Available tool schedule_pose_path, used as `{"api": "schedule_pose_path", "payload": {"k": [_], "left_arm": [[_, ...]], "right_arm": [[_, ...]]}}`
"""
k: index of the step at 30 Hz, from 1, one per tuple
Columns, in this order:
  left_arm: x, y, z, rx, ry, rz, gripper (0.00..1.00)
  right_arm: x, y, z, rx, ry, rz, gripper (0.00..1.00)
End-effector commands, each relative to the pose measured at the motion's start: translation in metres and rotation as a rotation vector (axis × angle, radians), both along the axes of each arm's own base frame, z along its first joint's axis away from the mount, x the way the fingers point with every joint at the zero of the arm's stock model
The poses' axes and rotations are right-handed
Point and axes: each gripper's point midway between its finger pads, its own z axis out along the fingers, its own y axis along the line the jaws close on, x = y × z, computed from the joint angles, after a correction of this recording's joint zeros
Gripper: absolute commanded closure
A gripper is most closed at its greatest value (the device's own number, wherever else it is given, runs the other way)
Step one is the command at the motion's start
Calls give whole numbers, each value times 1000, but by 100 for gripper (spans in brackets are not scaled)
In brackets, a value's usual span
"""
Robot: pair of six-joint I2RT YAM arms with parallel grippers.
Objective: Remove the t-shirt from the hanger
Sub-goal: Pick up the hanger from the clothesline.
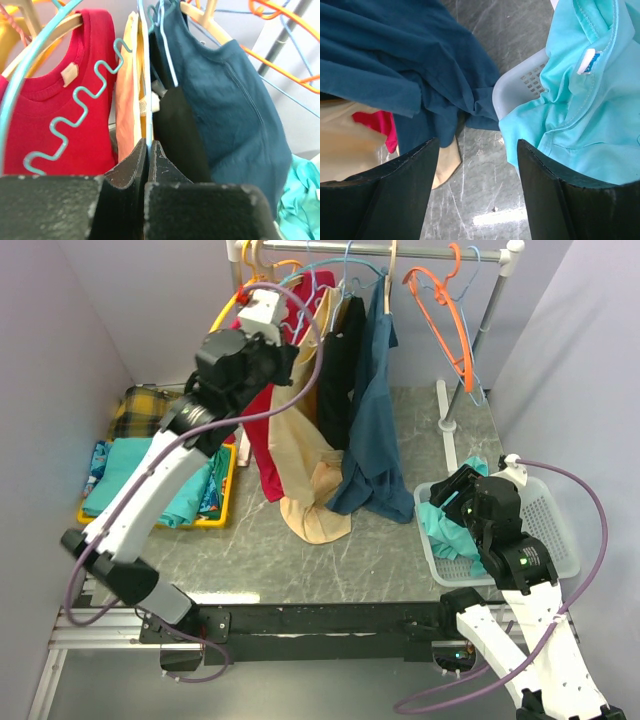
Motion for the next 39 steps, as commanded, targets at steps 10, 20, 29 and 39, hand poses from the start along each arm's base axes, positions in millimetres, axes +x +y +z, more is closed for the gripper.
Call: {"api": "schedule_pose_path", "payload": {"k": [10,20,29,39], "left_arm": [[-40,29,26,-42,-119,4,99],[-30,25,12,-29,-86,18,99],[-55,35,-9,-57,-44,-6,99],[-125,64,-7,-86,-30,-72,99]], "right_arm": [[3,2,20,8,-62,11,28],[2,1,21,-2,-62,13,28],[-1,-1,18,-23,-60,22,28],[1,-1,33,-53,-84,47,27]]}}
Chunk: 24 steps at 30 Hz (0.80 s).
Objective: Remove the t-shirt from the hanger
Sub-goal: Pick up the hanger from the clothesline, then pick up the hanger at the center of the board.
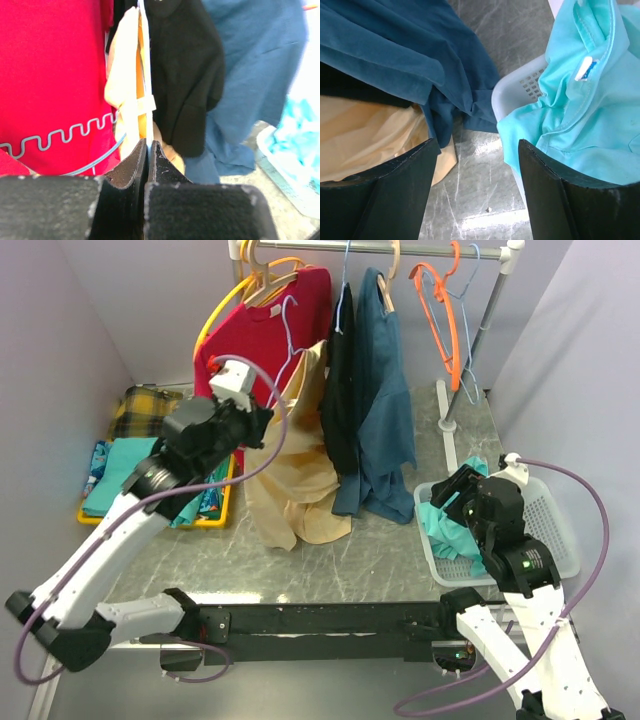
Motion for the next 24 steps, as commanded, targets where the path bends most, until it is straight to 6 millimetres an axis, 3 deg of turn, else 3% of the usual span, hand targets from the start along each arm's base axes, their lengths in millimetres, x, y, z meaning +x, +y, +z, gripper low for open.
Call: {"api": "schedule_pose_path", "payload": {"k": [1,6,10,18,24], "left_arm": [[-54,21,80,-143,-152,-70,99],[-99,44,111,-168,-190,-124,99],[-130,75,143,-181,-246,-96,99],[-172,120,206,-246,-384,-47,99],[-195,155,224,-283,-439,30,99]], "right_arm": [[4,1,32,-13,-77,21,27],[6,1,41,-17,-92,24,27],[8,2,51,-19,-112,30,27],[14,7,78,-56,-169,89,26],[20,31,82,-94,-195,252,25]]}}
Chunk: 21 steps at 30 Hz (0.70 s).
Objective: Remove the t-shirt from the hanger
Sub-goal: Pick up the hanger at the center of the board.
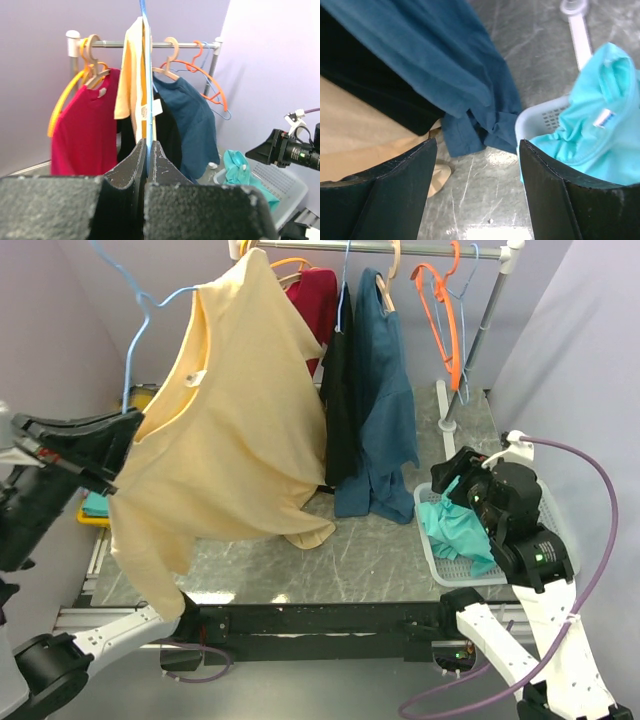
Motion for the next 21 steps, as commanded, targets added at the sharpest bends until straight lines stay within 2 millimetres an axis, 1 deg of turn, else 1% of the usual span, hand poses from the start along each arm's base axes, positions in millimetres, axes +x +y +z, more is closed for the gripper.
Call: {"api": "schedule_pose_path", "payload": {"k": [1,2,3,5,6,7,8,9,10,11,12,13,14,15,16,17,18,20,21], "left_arm": [[-20,37,30,-77,-93,96,99],[-22,44,31,-84,-94,119,99],[-29,55,30,-90,-91,150,99],[-32,78,28,-132,-77,242,99],[-40,91,24,-155,-76,271,99],[-40,107,18,-182,-51,345,99],[-40,114,12,-207,-30,378,99],[-48,126,9,-226,-34,417,99],[-51,134,7,-240,-35,452,99],[-51,143,1,-257,-23,511,99],[-63,155,0,-280,-44,552,99],[-69,162,3,-302,-67,574,99],[-74,169,2,-320,-73,603,99],[-86,178,4,-347,-99,620,99],[-90,181,5,-360,-112,626,99],[-98,187,8,-383,-127,638,99],[-103,190,9,-393,-137,639,99],[-105,188,9,-388,-141,625,99],[-105,187,9,-389,-142,616,99]], "right_arm": [[8,28,21,-48,-74,173,25],[8,34,20,-54,-73,198,25],[6,45,19,-69,-75,234,25],[8,56,14,-104,-62,255,25],[10,56,13,-136,-62,224,25],[8,70,10,-144,-54,264,25],[9,75,9,-150,-54,270,25],[10,80,8,-151,-55,280,25],[11,91,7,-157,-58,303,25],[12,96,7,-158,-57,315,25],[15,104,6,-168,-50,324,25],[17,109,7,-180,-57,329,25],[13,121,8,-186,-64,363,25],[16,130,9,-204,-61,372,25],[16,136,10,-224,-68,380,25],[12,147,12,-246,-77,403,25],[15,156,13,-267,-76,409,25],[16,168,13,-300,-82,418,24],[17,178,11,-314,-76,436,24]]}}
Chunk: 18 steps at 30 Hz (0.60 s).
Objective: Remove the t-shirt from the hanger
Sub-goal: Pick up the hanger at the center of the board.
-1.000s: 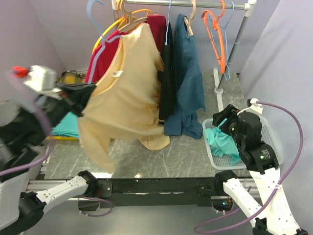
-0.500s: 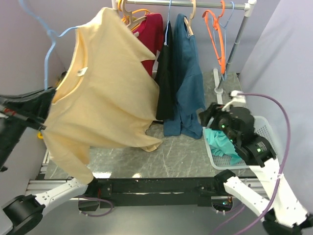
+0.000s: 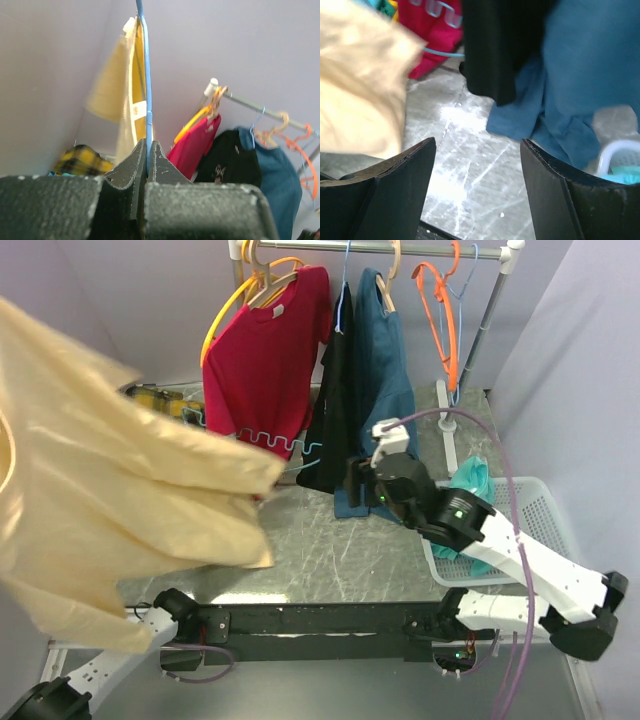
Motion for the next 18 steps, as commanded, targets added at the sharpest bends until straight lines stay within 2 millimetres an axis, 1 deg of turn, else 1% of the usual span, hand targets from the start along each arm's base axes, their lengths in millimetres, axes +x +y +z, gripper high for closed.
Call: {"api": "schedule_pose_path", "payload": {"k": [1,3,4,5,6,8,9,11,12,13,14,15,16,17,18], "left_arm": [[-13,12,26,-79,-110,33,99],[-7,6,20,-63,-89,24,99],[-4,3,18,-58,-80,18,99],[2,-2,16,-45,-64,5,99],[6,-6,13,-35,-50,-5,99],[15,-18,7,-10,-25,-42,99],[21,-24,5,-1,-9,-54,99],[32,-37,-4,19,26,-88,99],[36,-41,-7,25,39,-98,99],[39,-45,-9,26,47,-108,99],[44,-49,-14,32,62,-116,99],[45,-50,-16,33,67,-117,99],[47,-52,-18,31,72,-123,99],[49,-54,-21,34,77,-130,99],[50,-56,-22,34,81,-132,99]], "right_arm": [[11,28,34,3,-117,0,24],[12,42,29,-14,-118,24,24],[14,47,30,-10,-128,35,24],[15,52,29,-14,-131,49,24],[17,61,22,-31,-122,66,24],[20,74,18,-56,-136,113,24],[23,84,7,-92,-127,136,24],[27,97,-1,-158,-147,183,24],[33,106,-13,-202,-138,199,24],[36,111,-18,-251,-146,227,24],[38,118,-20,-270,-152,240,24],[40,126,-35,-310,-138,261,24],[44,133,-37,-330,-161,291,24],[45,138,-42,-339,-166,308,24],[50,147,-50,-360,-182,327,25]]}}
